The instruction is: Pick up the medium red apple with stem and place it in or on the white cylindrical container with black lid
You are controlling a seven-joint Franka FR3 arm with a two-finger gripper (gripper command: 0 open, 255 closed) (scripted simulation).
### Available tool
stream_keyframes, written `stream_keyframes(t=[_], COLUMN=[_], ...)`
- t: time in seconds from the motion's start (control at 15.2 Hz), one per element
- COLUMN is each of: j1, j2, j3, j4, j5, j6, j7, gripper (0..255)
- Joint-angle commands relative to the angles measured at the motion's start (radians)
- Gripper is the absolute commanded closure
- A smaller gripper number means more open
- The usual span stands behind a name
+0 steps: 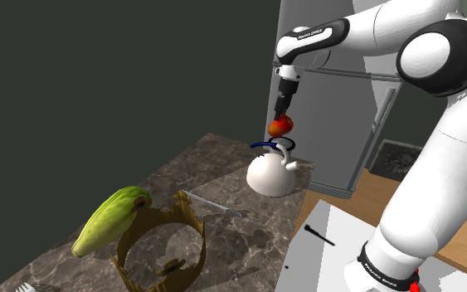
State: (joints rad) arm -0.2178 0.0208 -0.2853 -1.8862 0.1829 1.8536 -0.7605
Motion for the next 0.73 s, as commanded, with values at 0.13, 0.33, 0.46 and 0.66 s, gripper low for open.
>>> stream_keyframes(t=[0.13, 0.33, 0.46, 0.66], j1=[0.000, 0.000, 0.000, 0.000], j2=[0.009, 0.015, 0.015, 0.015], j3=[0.000, 0.001, 0.000, 0.000], j4=[-0.042, -0.060, -0.059, -0.059], j5=[0.006, 0.009, 0.009, 0.009], j6=[0.051, 0.073, 0.073, 0.073], j7=[-0.010, -0.015, -0.015, -0.015], gripper=[255, 255, 255, 255])
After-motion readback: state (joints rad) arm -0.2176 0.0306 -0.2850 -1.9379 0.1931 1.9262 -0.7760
